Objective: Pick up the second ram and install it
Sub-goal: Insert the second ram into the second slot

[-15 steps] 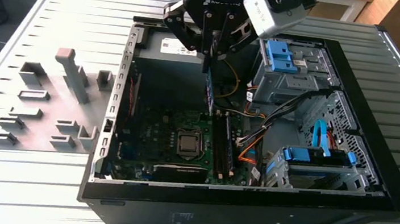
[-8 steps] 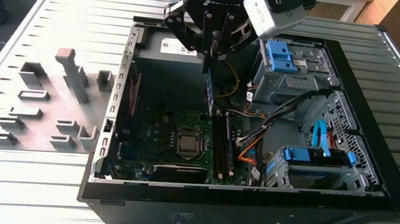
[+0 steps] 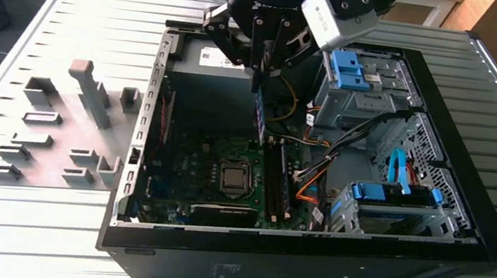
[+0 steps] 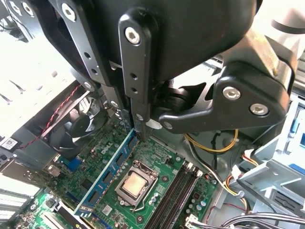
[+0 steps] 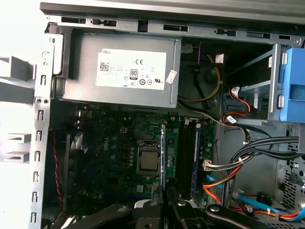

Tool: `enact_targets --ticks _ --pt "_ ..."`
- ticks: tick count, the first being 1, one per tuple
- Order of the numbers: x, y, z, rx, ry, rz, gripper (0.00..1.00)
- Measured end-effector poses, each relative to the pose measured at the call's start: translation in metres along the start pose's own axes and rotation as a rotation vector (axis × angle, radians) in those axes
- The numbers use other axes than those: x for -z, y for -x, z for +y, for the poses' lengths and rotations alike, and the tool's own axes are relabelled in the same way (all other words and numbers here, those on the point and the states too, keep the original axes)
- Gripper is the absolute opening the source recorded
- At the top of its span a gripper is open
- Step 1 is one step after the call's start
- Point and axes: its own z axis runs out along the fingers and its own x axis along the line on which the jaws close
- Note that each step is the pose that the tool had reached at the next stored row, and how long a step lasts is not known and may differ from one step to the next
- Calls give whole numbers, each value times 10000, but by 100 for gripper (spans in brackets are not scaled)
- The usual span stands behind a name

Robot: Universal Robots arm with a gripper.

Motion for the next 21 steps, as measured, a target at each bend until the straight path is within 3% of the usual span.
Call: enact_targets --ticks 21 --pt "-107 -1 0 0 0 0 14"
